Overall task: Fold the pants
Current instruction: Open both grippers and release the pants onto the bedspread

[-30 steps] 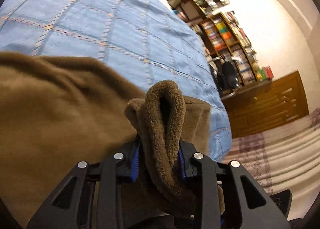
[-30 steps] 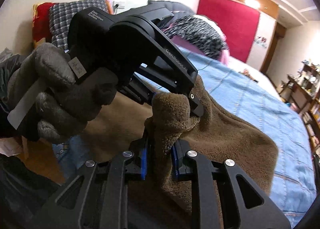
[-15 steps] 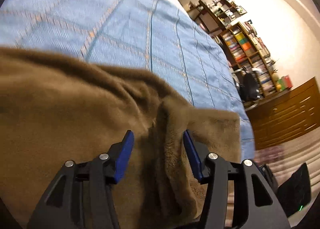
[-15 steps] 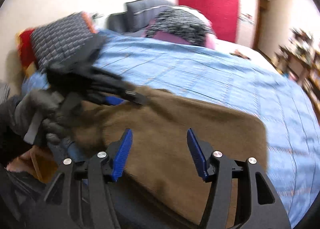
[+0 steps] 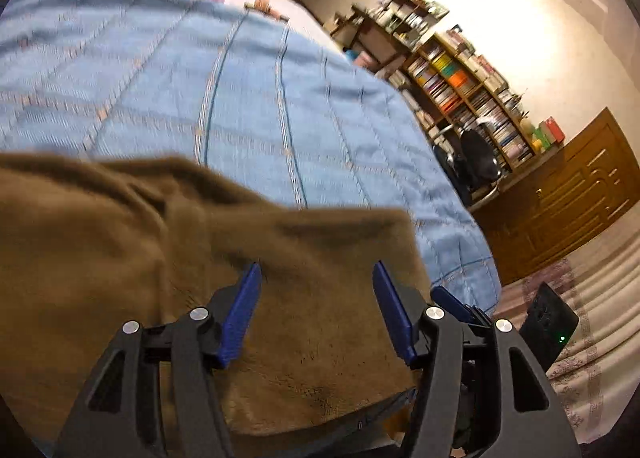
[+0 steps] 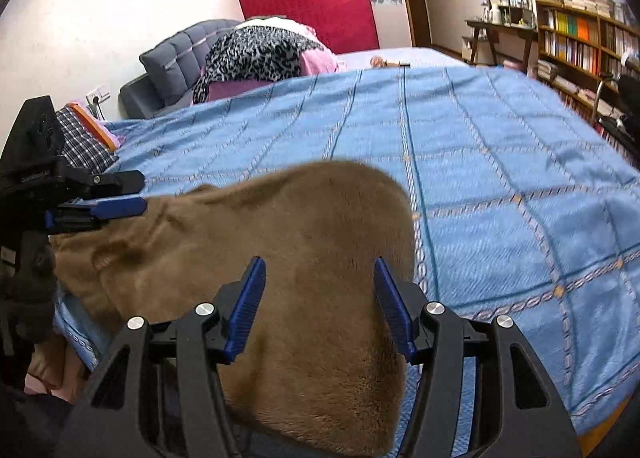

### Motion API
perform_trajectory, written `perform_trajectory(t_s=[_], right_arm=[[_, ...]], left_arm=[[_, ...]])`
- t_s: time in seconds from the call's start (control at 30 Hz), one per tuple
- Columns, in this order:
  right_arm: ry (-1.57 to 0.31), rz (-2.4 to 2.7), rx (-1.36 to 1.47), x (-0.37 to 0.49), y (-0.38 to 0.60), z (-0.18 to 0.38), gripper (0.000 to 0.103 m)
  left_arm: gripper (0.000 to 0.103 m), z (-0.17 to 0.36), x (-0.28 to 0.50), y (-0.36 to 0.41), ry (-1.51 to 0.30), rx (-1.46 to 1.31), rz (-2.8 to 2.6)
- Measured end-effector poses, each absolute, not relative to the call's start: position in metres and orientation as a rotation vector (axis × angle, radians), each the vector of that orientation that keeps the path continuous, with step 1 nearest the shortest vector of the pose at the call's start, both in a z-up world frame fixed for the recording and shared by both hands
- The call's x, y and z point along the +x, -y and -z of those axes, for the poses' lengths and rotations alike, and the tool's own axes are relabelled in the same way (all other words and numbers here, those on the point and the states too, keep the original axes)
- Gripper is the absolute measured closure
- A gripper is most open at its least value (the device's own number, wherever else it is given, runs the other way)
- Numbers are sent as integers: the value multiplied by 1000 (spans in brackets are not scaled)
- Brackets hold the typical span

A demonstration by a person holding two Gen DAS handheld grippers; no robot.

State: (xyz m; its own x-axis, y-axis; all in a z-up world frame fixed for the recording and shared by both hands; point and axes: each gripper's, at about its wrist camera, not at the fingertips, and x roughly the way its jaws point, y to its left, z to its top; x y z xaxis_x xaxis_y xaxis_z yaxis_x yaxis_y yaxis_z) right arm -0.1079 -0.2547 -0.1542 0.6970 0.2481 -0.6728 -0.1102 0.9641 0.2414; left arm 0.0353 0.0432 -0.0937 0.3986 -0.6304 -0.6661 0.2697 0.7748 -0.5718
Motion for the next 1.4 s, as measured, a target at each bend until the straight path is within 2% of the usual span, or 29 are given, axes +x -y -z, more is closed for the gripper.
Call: perform_trajectory(t_s=[0.13,0.27,0.5,0.67,1.03,1.33,1.4], right_arm=[[-818,-204,186,-103,249,178,46],[-829,-208,155,-102,245,182,46],[-773,-196,194,-87,254,135,46],[-781,-243,267,-53,252,122,46],[-928,-182,282,3,245,171,48],[-903,-143,177,2,233,188,48],[-903,-134,161,2,231,188,48]], left_arm=[[46,128,39,-42,-1063,-397,525],[46,136,38,-41,-1042,-362,541],[46,139,37,-41,-1029,-351,544],[46,139,37,-42,-1032,-349,539],[46,143,37,-49,-1028,-364,574],[46,138,34,-57,-1016,-419,594],[42,126,28,-62,-984,-402,564]])
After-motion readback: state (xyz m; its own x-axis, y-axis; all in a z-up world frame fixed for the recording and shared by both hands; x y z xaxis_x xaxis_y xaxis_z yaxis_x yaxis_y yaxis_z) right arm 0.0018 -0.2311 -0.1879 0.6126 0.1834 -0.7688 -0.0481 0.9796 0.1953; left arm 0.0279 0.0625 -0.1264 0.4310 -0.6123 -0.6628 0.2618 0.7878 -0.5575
